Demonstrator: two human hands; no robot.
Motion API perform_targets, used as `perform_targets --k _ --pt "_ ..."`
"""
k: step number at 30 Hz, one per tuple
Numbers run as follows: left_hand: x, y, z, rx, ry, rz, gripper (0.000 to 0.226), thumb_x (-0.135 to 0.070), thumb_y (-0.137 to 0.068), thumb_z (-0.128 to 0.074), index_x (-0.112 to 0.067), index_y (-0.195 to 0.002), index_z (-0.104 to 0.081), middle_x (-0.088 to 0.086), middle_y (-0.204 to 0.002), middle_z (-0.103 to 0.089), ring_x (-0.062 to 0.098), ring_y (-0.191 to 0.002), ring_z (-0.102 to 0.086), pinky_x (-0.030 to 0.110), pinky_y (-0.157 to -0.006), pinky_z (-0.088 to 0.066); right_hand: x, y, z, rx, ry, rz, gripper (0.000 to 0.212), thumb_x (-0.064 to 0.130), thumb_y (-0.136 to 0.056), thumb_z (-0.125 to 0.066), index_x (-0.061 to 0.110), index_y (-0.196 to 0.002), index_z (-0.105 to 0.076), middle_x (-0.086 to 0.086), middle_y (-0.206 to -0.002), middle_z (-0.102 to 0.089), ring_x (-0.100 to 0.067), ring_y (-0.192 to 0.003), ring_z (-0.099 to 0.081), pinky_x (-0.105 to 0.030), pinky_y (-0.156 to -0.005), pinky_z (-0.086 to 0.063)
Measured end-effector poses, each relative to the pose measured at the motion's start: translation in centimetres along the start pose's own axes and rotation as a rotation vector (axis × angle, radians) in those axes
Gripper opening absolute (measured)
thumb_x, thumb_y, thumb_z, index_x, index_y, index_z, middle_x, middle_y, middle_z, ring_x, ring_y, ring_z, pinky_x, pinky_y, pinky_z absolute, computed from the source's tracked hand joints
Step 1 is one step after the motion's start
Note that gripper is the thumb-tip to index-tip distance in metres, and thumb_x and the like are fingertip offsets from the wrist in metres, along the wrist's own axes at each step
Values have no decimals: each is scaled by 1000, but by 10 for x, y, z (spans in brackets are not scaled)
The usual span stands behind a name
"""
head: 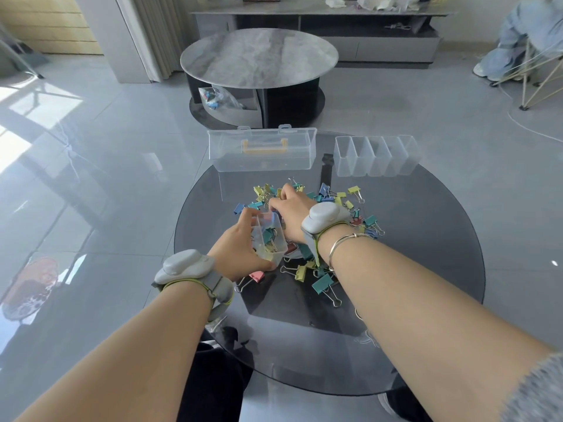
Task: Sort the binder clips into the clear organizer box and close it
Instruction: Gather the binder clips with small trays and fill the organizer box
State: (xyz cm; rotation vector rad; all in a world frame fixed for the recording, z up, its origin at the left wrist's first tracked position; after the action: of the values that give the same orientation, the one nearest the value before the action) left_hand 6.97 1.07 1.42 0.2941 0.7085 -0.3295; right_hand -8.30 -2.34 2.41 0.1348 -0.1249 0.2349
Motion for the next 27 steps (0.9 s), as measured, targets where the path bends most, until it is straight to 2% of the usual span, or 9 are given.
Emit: perform_targets --k 5,8,10,12,14,18,23,25,27 --pt "-1 -2 -3 -6 -5 -4 90 -31 -61 -85 -23 -130 -27 -2 -128 -51 20 -106 -54 31 -88 -48 1 6 6 71 93 -23 43 3 -81 -57 13 -121 -46 -17 -121 -37 -34 -91 -51 -33 -65 -36" --pt "-1 -3 -3 -6 -3 4 91 -30 -61 -85 -22 -130 -27 -1 -128 -51 20 -106 -53 32 -89 -48 0 8 9 106 98 -25 44 -1 -82 -53 14 -122 -45 -18 -119 -39 -29 -71 -44 -31 -57 -35" --pt "-1 -3 -3 -6 0 5 91 -29 -60 -85 -22 -130 -27 0 -128 -51 20 -106 -54 31 -88 -47 -3 10 9 118 97 -18 34 8 -86 -57 16 -116 -45 -15 -116 -43 -27 -67 -44 -28 -52 -32" --pt "0 -3 -3 -4 0 4 91 -28 -60 -85 -22 -129 -26 0 -127 -52 20 -106 -54 29 -85 -48 -7 13 9 124 105 -24 21 15 -86 -58 19 -103 -45 -13 -115 -46 -28 -71 -47 -25 -50 -29" --pt "-1 -4 -3 -4 0 9 90 -28 -60 -85 -23 -129 -27 0 -126 -53 20 -104 -55 29 -82 -49 -8 13 9 146 102 -38 21 15 -85 -58 23 -94 -41 -12 -115 -46 -29 -76 -47 -26 -53 -32" --pt "-3 -4 -3 -12 -11 16 90 -27 -60 -85 -22 -129 -27 0 -121 -55 22 -102 -56 31 -81 -50 -7 14 12 200 91 -62 29 18 -86 -60 18 -110 -45 -16 -120 -45 -33 -93 -52 -33 -68 -38" --pt "-5 -5 -3 -7 -16 9 89 -26 -61 -85 -20 -129 -28 1 -122 -53 22 -105 -56 28 -79 -47 1 16 24 322 143 -67 47 19 -88 -63 12 -129 -40 -24 -126 -46 -38 -106 -51 -38 -78 -43" --pt "-6 -5 -3 -5 -21 12 89 -26 -61 -85 -19 -129 -28 1 -123 -53 22 -105 -56 28 -78 -47 3 17 28 329 124 -62 48 13 -88 -61 10 -130 -39 -23 -119 -50 -35 -98 -51 -35 -73 -37" --pt "-7 -5 -3 -5 -29 14 89 -26 -61 -85 -19 -129 -28 1 -123 -52 23 -105 -56 29 -78 -47 3 17 28 332 110 -50 42 9 -88 -61 10 -125 -41 -18 -97 -49 -32 -87 -46 -33 -69 -33"
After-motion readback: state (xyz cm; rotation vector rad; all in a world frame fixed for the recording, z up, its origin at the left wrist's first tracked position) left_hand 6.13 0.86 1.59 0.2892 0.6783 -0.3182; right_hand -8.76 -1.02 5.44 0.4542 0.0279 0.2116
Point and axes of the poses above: each hand's wrist, its own y-axis away from the middle knuckle, its own z-axis out of the back of the hand, x = y × z, the point moved 1 cm from there along -y, towards the middle knuckle
